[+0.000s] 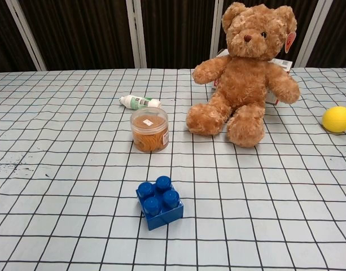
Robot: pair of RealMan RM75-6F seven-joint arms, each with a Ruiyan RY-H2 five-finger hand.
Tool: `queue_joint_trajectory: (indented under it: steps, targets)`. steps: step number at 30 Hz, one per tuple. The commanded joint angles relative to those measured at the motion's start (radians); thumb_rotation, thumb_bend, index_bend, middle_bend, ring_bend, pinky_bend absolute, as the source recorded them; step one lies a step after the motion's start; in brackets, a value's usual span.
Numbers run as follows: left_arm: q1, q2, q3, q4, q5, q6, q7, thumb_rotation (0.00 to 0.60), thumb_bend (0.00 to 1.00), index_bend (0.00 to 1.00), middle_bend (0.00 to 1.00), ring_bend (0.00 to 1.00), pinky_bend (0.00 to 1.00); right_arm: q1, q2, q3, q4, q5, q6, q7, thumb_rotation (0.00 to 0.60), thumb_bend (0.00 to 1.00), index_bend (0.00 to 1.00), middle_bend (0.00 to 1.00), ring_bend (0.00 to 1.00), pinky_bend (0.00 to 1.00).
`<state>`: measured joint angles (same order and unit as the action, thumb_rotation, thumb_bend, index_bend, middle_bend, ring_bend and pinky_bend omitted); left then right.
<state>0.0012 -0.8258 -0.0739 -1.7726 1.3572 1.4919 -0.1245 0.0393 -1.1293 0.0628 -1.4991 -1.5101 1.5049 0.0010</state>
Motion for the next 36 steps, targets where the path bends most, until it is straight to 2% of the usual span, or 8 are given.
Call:
queue_joint_trajectory:
  steps: [1, 19, 21, 24, 28, 30, 36]
  targets:
    - [-0.002, 0.0, -0.002, 0.001, -0.007, -0.003, 0.001, 0.6, 0.17, 0.2, 0.06, 0.01, 0.14, 0.001, 0.003, -0.001, -0.004, 0.005, -0.007, 0.002, 0.6, 0.18, 0.0, 0.05, 0.07, 0.0]
    - [-0.018, -0.01, -0.005, -0.011, -0.002, -0.016, 0.036, 0.6, 0.17, 0.2, 0.06, 0.01, 0.14, -0.019, -0.011, 0.021, -0.04, 0.075, -0.001, 0.039, 0.6, 0.18, 0.01, 0.06, 0.09, 0.0]
    - [-0.014, -0.01, -0.003, -0.016, 0.011, -0.004, 0.039, 0.6, 0.17, 0.2, 0.06, 0.01, 0.14, -0.018, -0.016, 0.022, -0.052, 0.081, -0.012, 0.061, 0.6, 0.18, 0.02, 0.06, 0.1, 0.0]
    - [-0.006, -0.011, 0.005, -0.02, 0.037, 0.015, 0.037, 0.6, 0.17, 0.2, 0.06, 0.01, 0.14, -0.01, -0.023, 0.024, -0.083, 0.093, -0.047, 0.159, 0.6, 0.18, 0.03, 0.09, 0.12, 0.0]
    - [-0.004, -0.006, 0.003, -0.017, 0.029, 0.015, 0.021, 0.6, 0.17, 0.2, 0.06, 0.01, 0.14, 0.019, -0.031, 0.058, -0.135, 0.144, -0.121, 0.337, 0.6, 0.18, 0.03, 0.09, 0.13, 0.0]
    - [-0.005, -0.007, -0.002, -0.015, 0.016, 0.015, 0.028, 0.6, 0.17, 0.2, 0.06, 0.01, 0.14, 0.044, -0.024, 0.077, -0.153, 0.167, -0.165, 0.374, 0.6, 0.18, 0.03, 0.09, 0.13, 0.0]
    - [-0.019, -0.014, -0.012, -0.015, -0.011, -0.005, 0.048, 0.6, 0.17, 0.2, 0.06, 0.01, 0.14, 0.182, -0.001, 0.194, -0.186, 0.341, -0.384, 0.432, 0.6, 0.18, 0.03, 0.09, 0.13, 0.0]
